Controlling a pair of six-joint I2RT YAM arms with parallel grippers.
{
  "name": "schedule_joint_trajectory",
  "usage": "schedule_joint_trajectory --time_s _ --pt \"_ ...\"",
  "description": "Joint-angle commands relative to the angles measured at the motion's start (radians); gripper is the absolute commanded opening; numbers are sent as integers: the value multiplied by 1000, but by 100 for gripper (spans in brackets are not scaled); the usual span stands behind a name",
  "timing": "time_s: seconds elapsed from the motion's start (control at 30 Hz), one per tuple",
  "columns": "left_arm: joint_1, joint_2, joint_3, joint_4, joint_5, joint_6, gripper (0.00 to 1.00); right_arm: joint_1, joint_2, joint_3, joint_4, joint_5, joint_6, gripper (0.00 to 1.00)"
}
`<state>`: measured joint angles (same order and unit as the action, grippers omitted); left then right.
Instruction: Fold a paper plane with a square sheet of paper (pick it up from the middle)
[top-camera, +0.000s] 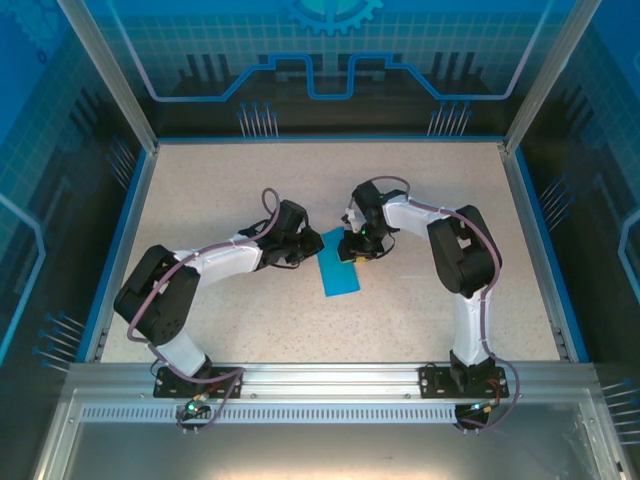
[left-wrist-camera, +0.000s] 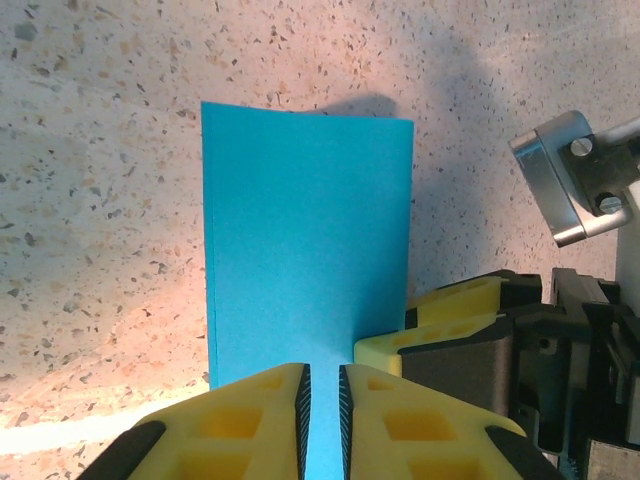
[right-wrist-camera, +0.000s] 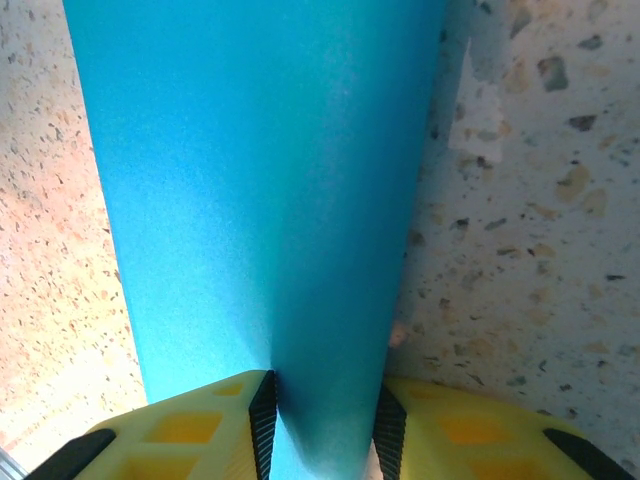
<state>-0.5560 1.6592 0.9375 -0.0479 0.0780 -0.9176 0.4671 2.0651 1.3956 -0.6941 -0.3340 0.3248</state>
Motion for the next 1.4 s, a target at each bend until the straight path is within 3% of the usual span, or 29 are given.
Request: schedule_joint_trajectory --time_s 0.0,0.77,1.37 --pt "-7 -10 -12 -10 -16 -4 20 25 88 -23 -16 95 8 36" --pt "-21 144 47 27 140 12 18 28 118 -9 -30 110 25 39" --pt "-33 246 101 -90 87 35 11 28 122 -4 -30 110 26 39"
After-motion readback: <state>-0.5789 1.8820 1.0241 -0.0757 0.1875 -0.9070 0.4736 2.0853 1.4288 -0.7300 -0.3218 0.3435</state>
